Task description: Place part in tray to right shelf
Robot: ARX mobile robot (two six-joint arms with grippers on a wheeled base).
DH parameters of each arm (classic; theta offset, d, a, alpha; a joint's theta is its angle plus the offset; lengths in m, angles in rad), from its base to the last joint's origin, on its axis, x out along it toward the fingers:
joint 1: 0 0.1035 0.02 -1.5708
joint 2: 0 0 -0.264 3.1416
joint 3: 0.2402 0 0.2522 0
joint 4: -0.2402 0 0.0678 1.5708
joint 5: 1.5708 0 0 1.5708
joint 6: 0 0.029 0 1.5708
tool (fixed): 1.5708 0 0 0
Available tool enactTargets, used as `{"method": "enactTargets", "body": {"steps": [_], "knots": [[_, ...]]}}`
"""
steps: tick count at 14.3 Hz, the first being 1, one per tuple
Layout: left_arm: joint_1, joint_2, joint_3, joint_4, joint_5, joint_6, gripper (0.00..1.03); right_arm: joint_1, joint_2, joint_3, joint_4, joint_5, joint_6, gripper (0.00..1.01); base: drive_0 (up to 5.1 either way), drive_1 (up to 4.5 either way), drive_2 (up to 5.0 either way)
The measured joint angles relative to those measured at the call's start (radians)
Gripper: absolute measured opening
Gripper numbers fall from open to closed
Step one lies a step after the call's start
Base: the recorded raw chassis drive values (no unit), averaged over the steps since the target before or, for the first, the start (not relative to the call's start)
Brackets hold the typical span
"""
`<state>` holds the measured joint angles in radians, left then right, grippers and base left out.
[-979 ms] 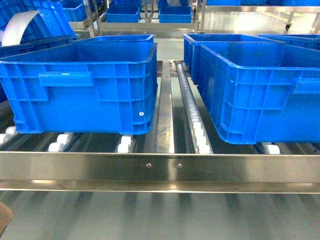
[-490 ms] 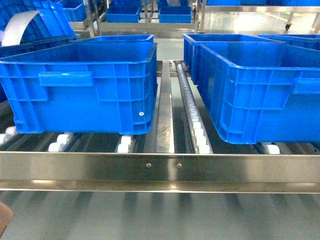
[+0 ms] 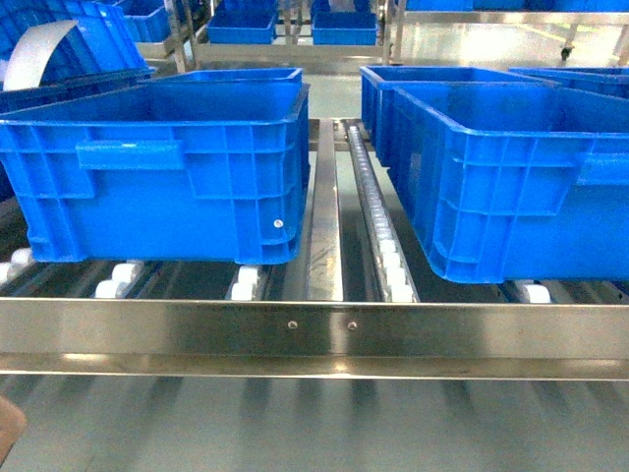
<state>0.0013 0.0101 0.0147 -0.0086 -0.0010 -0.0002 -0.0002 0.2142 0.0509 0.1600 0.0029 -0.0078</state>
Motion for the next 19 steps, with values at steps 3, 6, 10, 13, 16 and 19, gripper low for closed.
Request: {"method": "enactTargets", "body": {"steps": [3, 6, 10, 13, 16, 19], "knots": [[0.0, 0.0, 0.0, 0.0, 0.001, 0.0, 0.12, 0.0, -0.101, -0.023, -0.111, 0.0, 0.0, 0.02, 0.0, 0.0, 0.0], [0.0, 0.0, 0.0, -0.002, -0.001, 0.0, 0.12, 0.0, -0.209, -0.038, -0.174, -0.003, 0.001, 0.02, 0.0, 0.0, 0.0], [0.0, 0.0, 0.0, 0.001, 0.0, 0.0, 0.12, 0.0, -0.21, -0.038, -0.164, -0.003, 0.0, 0.18, 0.0, 0.0, 0.0], [0.0, 0.0, 0.0, 0.0, 0.0, 0.0, 0.12, 0.0, -0.21, -0.038, -0.165, -0.003, 0.0, 0.57, 0.0, 0.0, 0.0], [0.0, 0.0, 0.0, 0.0, 0.0, 0.0, 0.12, 0.0, -0.21, -0.038, -0.165, -0.003, 0.0, 0.95, 0.0, 0.0, 0.0], [0.0, 0.0, 0.0, 0.0, 0.0, 0.0, 0.12, 0.0, -0.21, -0.038, -0.164, -0.003, 0.001, 0.98, 0.0, 0.0, 0.0]]}}
